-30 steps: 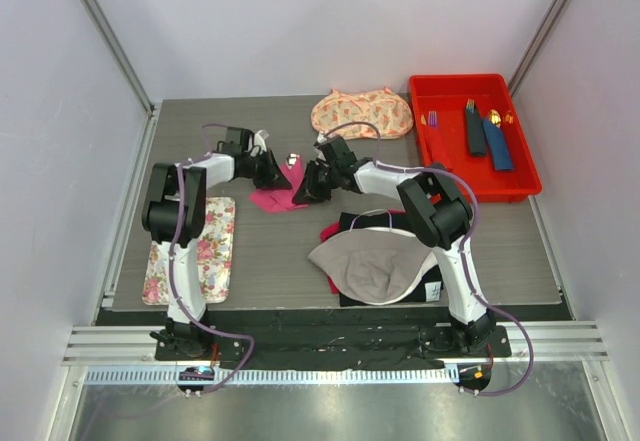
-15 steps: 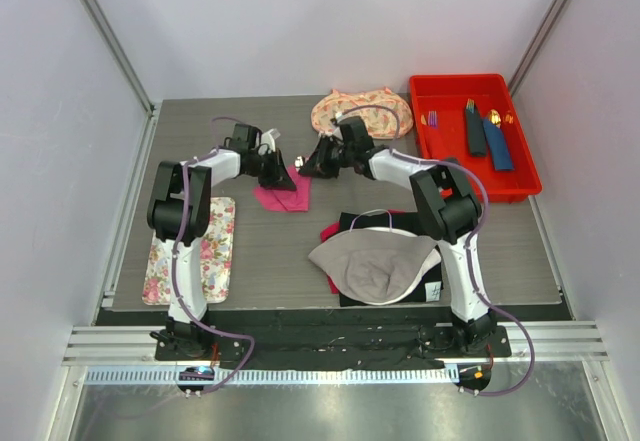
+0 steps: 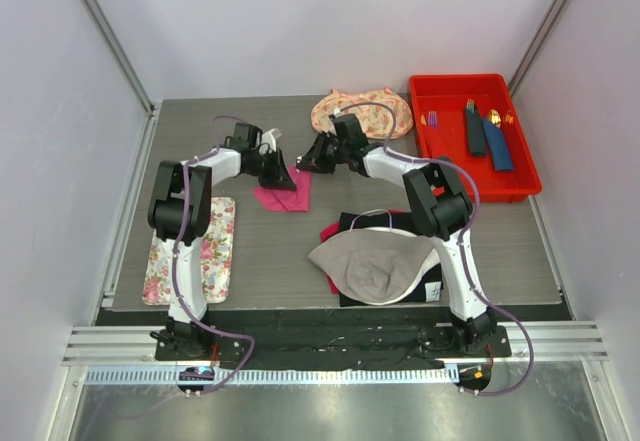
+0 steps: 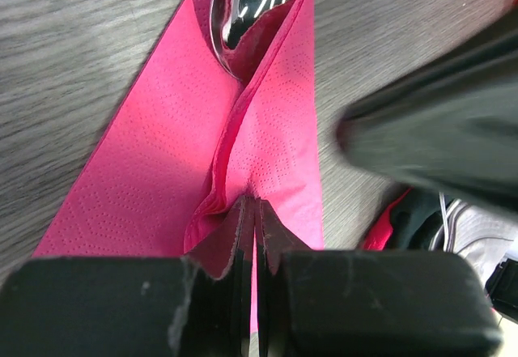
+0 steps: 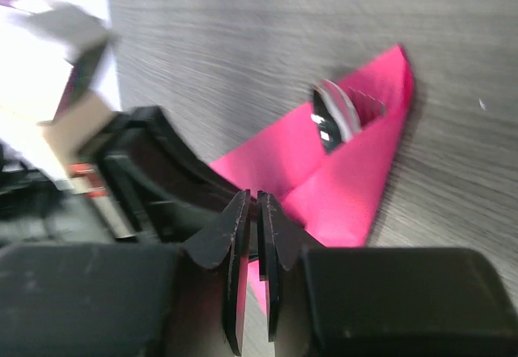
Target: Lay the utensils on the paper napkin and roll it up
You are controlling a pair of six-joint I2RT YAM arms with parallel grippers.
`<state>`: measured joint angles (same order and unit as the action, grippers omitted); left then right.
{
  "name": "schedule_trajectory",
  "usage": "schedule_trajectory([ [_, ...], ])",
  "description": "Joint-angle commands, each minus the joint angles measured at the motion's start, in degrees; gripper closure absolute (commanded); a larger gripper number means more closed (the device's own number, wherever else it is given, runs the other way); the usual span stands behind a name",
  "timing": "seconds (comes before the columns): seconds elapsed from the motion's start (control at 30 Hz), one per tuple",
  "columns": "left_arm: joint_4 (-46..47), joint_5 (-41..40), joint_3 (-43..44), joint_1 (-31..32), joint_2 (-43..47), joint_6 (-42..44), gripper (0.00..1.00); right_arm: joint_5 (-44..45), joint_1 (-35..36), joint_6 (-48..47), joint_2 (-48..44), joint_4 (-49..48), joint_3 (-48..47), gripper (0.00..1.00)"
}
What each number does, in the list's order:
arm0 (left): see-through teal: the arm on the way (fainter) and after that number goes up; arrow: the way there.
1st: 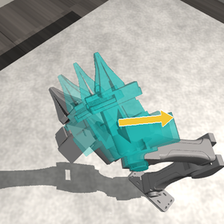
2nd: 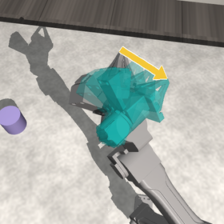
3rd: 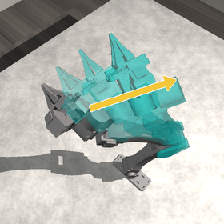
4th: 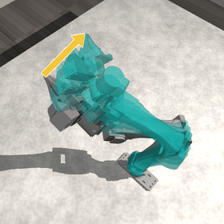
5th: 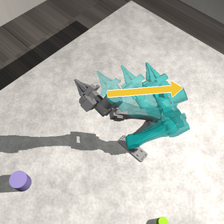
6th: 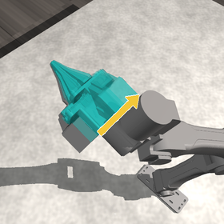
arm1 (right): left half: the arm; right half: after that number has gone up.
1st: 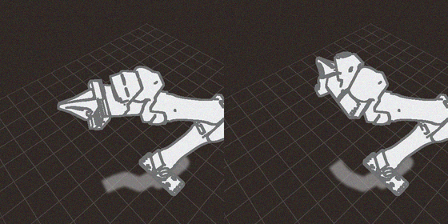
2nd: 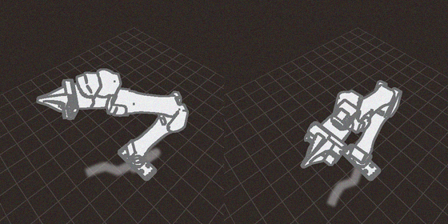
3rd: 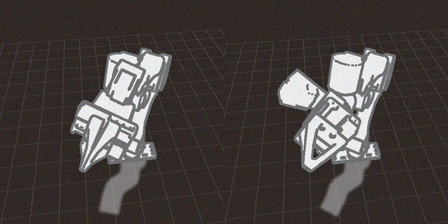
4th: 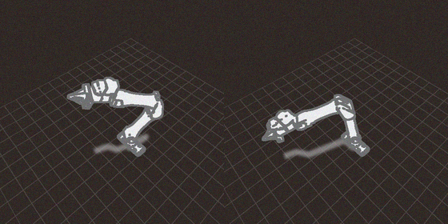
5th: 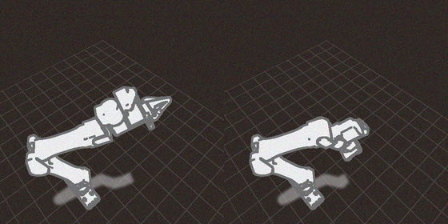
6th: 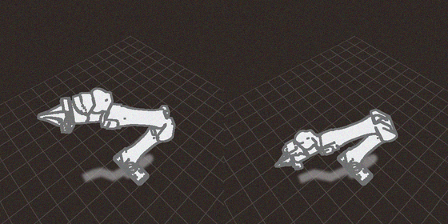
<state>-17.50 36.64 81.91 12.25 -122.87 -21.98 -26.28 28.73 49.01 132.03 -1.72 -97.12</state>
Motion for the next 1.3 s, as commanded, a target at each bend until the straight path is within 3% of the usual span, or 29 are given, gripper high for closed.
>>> schedule_trajectory([
  [0.0, -5.71, -3.51, -0.26, 0.49, -2.99, 2.47, 0.94, -1.14, 0.71, 2.23, 1.13, -2.59, 0.97, 0.83],
  [0.4, -5.80, -2.90, -0.70, 0.58, -1.59, 2.73, 0.88, 4.31, 1.59, -0.94, 3.59, 1.36, 2.55, 0.84],
  [0.77, 5.71, 6.60, -7.64, -1.00, 6.93, -4.12, 0.78, 6.68, 1.59, -2.26, 4.20, 4.44, 3.43, 0.87],
  [1.13, -1.22, -0.51, -8.79, -1.44, 3.95, -3.78, 0.79, 7.56, 1.68, -2.96, 4.29, 5.58, 3.25, 0.88],
  [1.27, 1.66, 2.72, -10.27, -2.23, 7.54, -4.48, 0.74, 7.56, 1.68, -3.49, 4.29, 5.85, 3.34, 0.88],
])
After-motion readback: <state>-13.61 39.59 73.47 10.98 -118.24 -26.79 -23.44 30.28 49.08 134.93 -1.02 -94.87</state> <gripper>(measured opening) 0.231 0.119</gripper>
